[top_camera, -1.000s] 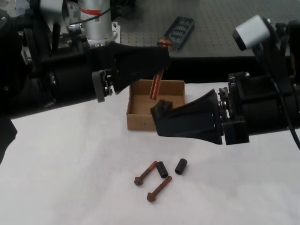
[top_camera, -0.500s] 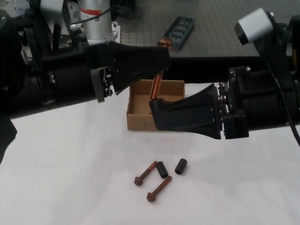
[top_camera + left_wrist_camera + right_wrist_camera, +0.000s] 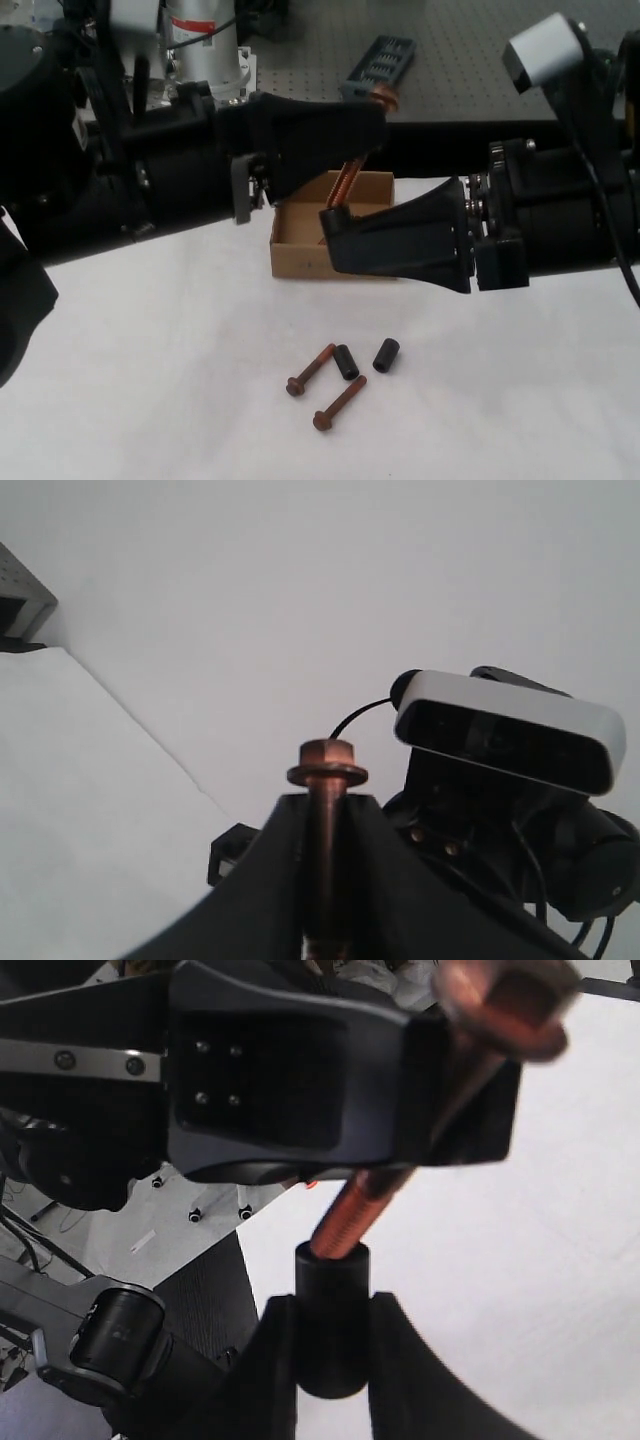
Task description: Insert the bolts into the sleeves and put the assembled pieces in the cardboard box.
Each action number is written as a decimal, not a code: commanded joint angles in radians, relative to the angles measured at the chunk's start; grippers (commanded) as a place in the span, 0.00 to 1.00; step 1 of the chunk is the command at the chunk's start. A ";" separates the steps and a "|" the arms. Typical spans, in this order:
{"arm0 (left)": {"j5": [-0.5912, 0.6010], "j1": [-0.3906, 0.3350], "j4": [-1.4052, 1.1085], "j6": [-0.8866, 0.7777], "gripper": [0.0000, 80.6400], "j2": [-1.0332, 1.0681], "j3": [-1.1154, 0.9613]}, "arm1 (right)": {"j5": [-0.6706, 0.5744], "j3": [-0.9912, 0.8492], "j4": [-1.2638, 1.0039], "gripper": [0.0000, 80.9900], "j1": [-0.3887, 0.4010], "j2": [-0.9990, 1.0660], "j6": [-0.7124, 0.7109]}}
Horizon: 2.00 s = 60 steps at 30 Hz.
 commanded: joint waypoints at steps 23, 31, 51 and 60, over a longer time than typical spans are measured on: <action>-0.047 -0.002 0.002 0.108 0.01 -0.012 -0.004 | -0.094 -0.001 0.045 0.03 -0.056 -0.006 -0.007; -0.047 -0.002 0.002 0.116 0.01 -0.012 -0.004 | -0.144 -0.001 0.074 0.03 -0.056 -0.006 -0.021; 0.028 -0.002 -0.025 0.046 0.01 -0.012 -0.004 | -0.279 -0.001 0.074 0.03 -0.056 -0.003 -0.072; 0.066 -0.002 -0.052 0.010 0.01 -0.012 -0.004 | -0.316 -0.001 0.036 0.03 -0.056 -0.003 -0.072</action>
